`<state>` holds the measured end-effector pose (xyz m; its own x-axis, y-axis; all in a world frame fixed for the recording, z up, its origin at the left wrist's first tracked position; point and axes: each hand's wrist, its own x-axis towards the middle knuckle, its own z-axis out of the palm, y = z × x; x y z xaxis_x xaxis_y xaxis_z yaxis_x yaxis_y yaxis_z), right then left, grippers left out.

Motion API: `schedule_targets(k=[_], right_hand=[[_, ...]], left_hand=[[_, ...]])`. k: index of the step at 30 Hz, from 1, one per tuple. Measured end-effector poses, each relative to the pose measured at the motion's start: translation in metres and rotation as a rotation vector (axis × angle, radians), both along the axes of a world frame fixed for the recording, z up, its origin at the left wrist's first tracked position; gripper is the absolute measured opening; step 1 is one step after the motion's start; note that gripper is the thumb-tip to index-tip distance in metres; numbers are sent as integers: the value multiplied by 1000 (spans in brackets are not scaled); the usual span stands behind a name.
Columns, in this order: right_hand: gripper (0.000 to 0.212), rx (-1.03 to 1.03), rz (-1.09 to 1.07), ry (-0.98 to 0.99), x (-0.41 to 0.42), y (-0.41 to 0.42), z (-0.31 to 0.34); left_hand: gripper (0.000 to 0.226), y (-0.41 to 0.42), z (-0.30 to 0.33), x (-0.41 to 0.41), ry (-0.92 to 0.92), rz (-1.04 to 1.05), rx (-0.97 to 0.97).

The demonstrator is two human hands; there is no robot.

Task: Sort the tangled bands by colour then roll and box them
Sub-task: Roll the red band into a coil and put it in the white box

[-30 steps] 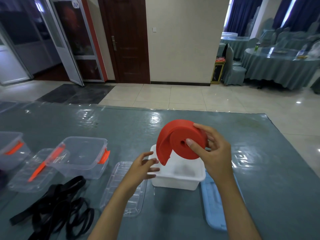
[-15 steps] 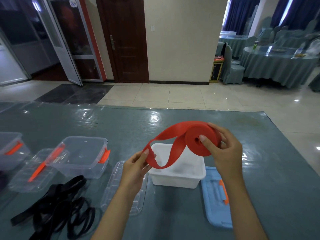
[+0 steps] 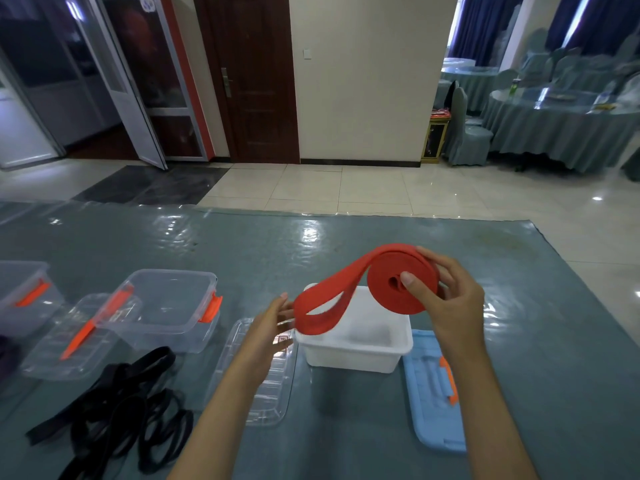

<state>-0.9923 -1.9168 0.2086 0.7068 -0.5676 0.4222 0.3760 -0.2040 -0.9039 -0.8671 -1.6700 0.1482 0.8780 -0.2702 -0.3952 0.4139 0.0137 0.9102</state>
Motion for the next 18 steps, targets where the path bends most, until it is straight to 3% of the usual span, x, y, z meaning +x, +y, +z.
schedule_targets(k=[2, 4, 6, 9, 13, 18], right_hand=[[45, -52, 69, 16, -2, 2, 4], [47, -98, 124, 44, -1, 4, 6], [48, -106, 180, 71, -1, 9, 8], [52, -112, 280, 104, -3, 14, 10], [56, -128, 312, 134, -7, 16, 13], [58, -142, 346, 173, -10, 16, 16]], left_hand=[[28, -6, 7, -3, -158, 42, 121], [32, -12, 21, -4, -376, 1, 70], [51, -19, 41, -5, -535, -189, 0], [64, -28, 63, -9, -713, -482, 89], [48, -27, 72, -8, -699, -553, 49], [53, -22, 66, -6, -697, -558, 6]])
